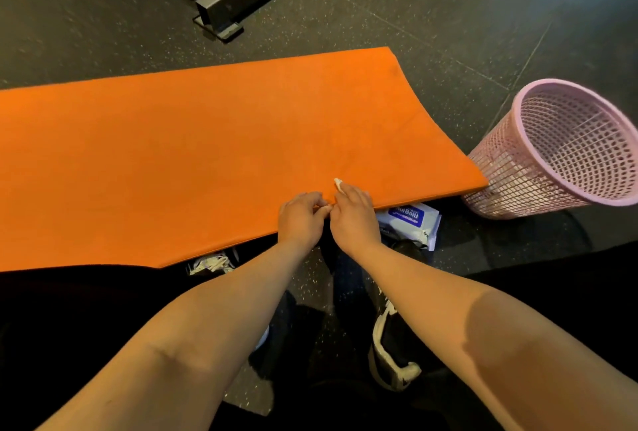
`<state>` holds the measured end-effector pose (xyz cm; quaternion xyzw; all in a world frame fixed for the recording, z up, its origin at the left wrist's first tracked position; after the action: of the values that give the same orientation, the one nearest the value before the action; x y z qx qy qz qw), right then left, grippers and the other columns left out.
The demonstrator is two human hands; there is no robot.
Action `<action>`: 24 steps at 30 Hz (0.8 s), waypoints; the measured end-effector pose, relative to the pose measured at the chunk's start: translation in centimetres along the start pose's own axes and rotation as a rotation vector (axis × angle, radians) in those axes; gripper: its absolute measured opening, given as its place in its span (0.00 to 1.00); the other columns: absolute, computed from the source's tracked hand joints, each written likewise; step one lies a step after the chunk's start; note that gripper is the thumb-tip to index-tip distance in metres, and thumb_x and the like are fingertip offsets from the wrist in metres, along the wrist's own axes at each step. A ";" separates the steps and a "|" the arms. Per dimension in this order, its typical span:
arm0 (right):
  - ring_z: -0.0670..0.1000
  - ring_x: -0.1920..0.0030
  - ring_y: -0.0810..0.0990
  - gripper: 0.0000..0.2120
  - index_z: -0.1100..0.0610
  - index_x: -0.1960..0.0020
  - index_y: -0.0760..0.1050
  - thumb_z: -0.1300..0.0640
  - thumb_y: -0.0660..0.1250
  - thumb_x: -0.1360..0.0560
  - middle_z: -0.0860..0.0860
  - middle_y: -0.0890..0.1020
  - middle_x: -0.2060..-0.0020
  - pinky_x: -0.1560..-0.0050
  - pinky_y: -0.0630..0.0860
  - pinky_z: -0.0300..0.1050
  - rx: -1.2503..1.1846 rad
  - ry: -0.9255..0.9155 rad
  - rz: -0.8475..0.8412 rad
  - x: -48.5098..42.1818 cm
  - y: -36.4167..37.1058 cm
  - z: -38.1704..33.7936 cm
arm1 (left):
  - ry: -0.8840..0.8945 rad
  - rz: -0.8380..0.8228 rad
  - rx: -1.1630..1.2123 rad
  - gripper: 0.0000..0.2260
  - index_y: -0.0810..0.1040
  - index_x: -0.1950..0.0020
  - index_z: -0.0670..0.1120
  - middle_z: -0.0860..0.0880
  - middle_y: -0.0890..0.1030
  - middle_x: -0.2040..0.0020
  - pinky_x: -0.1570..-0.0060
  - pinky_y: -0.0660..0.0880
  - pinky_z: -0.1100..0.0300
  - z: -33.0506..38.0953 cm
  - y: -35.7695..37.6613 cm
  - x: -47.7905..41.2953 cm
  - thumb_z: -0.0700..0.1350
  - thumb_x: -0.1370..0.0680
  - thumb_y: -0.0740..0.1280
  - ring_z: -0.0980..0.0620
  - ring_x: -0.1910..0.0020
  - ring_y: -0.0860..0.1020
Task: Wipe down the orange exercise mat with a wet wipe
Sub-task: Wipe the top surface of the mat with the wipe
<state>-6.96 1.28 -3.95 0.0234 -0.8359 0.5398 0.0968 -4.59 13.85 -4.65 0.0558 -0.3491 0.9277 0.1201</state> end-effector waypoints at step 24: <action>0.55 0.19 0.51 0.29 0.60 0.19 0.56 0.61 0.58 0.18 0.55 0.56 0.19 0.20 0.48 0.56 0.000 0.133 -0.099 -0.9 3.7 0.3 | -0.095 -0.192 -0.322 0.21 0.64 0.21 0.55 0.53 0.57 0.19 0.23 0.45 0.47 -5.3 1.2 1.4 0.54 0.14 0.52 0.49 0.20 0.50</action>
<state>-6.67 2.53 -7.56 0.0288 -0.8253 0.5349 0.1787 -6.35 16.74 -9.17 0.1124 -0.4915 0.8403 0.1990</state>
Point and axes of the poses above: each hand's wrist, its own x-axis away from the middle knuckle, its own y-axis out of the palm, z = x × y, the point moved 3 cm from there along -x, towards the middle knuckle
